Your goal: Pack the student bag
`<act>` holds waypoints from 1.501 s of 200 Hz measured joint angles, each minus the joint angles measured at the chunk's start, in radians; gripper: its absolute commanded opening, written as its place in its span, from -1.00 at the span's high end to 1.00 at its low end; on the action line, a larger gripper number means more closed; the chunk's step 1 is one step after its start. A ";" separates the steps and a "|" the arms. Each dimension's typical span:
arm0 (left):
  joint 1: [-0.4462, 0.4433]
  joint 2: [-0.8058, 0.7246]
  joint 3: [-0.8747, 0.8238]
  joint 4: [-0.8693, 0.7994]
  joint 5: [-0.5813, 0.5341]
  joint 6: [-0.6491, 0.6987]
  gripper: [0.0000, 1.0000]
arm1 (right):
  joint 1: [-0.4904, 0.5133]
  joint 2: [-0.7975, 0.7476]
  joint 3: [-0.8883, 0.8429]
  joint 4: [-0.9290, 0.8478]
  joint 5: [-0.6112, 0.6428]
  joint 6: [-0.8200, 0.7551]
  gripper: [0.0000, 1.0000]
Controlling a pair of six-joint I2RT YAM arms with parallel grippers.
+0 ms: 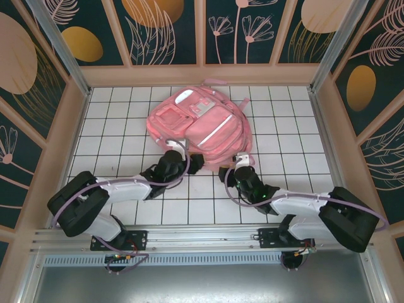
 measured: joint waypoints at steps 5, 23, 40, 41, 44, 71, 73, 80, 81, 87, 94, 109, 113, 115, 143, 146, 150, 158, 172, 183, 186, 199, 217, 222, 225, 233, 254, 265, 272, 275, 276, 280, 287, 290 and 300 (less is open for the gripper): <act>0.026 -0.001 0.000 -0.009 -0.006 0.002 -0.62 | 0.000 0.019 0.007 0.000 0.003 0.005 0.09; 0.104 -0.001 -0.002 -0.039 -0.028 0.001 -0.77 | 0.000 0.081 0.027 0.000 0.011 0.025 0.08; 0.173 0.000 -0.002 -0.066 -0.042 -0.005 -0.80 | 0.000 0.125 0.045 0.000 0.019 0.035 0.07; 0.175 0.000 -0.002 -0.066 -0.042 -0.005 -0.80 | 0.000 0.127 0.046 0.000 0.020 0.035 0.07; 0.187 0.003 -0.001 -0.070 -0.043 -0.005 -0.80 | 0.000 0.134 0.049 0.000 0.021 0.037 0.07; 0.259 0.060 0.032 -0.092 -0.039 -0.012 -0.55 | -0.006 0.186 0.081 0.003 0.026 0.046 0.07; 0.262 0.066 0.037 -0.092 -0.037 -0.010 -0.50 | -0.007 0.188 0.083 0.003 0.026 0.046 0.06; 0.273 0.091 0.053 -0.092 -0.030 -0.014 -0.33 | -0.011 0.198 0.088 0.006 0.026 0.047 0.06; 0.273 0.093 0.055 -0.092 -0.029 -0.013 -0.31 | -0.012 0.200 0.088 0.006 0.026 0.047 0.06; 0.278 0.112 0.068 -0.090 -0.023 -0.016 -0.17 | -0.018 0.207 0.091 0.009 0.026 0.047 0.06; 0.280 0.133 0.082 -0.082 -0.010 -0.017 0.05 | -0.025 0.215 0.093 0.013 0.024 0.047 0.06; 0.280 0.161 0.093 -0.054 0.014 -0.030 0.60 | -0.046 0.224 0.098 0.018 0.019 0.046 0.06; 0.279 0.164 0.093 -0.045 0.020 -0.032 0.72 | -0.055 0.226 0.099 0.021 0.016 0.046 0.05; 0.278 0.166 0.093 -0.042 0.023 -0.034 0.77 | -0.059 0.227 0.100 0.023 0.015 0.046 0.05; 0.280 0.171 0.077 0.019 0.063 -0.093 1.00 | -0.136 0.237 0.109 0.033 -0.007 0.032 0.05; 0.280 0.171 0.072 0.029 0.068 -0.101 1.00 | -0.144 0.239 0.111 0.033 -0.010 0.028 0.05; 0.280 0.171 0.064 0.040 0.074 -0.113 1.00 | -0.154 0.244 0.115 0.033 -0.011 0.025 0.05; 0.278 0.171 0.048 0.066 0.085 -0.136 1.00 | -0.175 0.253 0.124 0.033 -0.018 0.017 0.05; 0.268 0.169 0.016 0.111 0.093 -0.181 1.00 | -0.209 0.268 0.141 0.032 -0.030 0.000 0.04; 0.249 0.164 -0.006 0.136 0.085 -0.218 1.00 | -0.234 0.274 0.148 0.032 -0.036 -0.008 0.04; 0.242 0.161 -0.011 0.139 0.080 -0.228 1.00 | -0.242 0.274 0.150 0.031 -0.037 -0.009 0.04; 0.204 0.144 -0.027 0.143 0.045 -0.273 1.00 | -0.270 0.271 0.150 0.029 -0.035 -0.016 0.04; 0.149 0.123 -0.045 0.142 -0.013 -0.335 1.00 | -0.288 0.249 0.148 -0.001 -0.023 -0.019 0.03; 0.136 0.119 -0.049 0.142 -0.028 -0.352 1.00 | -0.289 0.238 0.147 -0.013 -0.018 -0.018 0.02; 0.129 0.118 -0.051 0.141 -0.035 -0.363 1.00 | -0.288 0.228 0.144 -0.019 -0.013 -0.016 0.02; 0.115 0.114 -0.055 0.140 -0.049 -0.387 1.00 | -0.288 0.198 0.135 -0.038 0.000 -0.008 0.02; 0.101 0.112 -0.059 0.142 -0.068 -0.425 0.91 | -0.260 0.073 0.088 -0.100 0.054 0.026 0.00; 0.101 0.112 -0.059 0.142 -0.069 -0.433 0.83 | -0.222 0.002 0.070 -0.145 0.085 0.049 0.00; 0.101 0.112 -0.059 0.142 -0.069 -0.436 0.73 | -0.190 -0.036 0.064 -0.175 0.105 0.063 0.00; 0.101 0.112 -0.059 0.141 -0.069 -0.437 0.66 | -0.172 -0.053 0.063 -0.192 0.119 0.072 0.01; 0.101 0.112 -0.059 0.141 -0.069 -0.438 0.63 | -0.168 -0.057 0.063 -0.196 0.120 0.075 0.01; 0.100 0.112 -0.059 0.141 -0.069 -0.436 0.56 | -0.143 -0.076 0.063 -0.217 0.132 0.086 0.02; 0.100 0.112 -0.059 0.140 -0.067 -0.437 0.52 | -0.104 -0.100 0.063 -0.242 0.151 0.107 0.04; 0.100 0.112 -0.059 0.139 -0.068 -0.441 0.50 | -0.091 -0.108 0.063 -0.252 0.159 0.113 0.05; 0.097 0.112 -0.059 0.137 -0.066 -0.435 0.40 | -0.038 -0.121 0.068 -0.291 0.179 0.142 0.10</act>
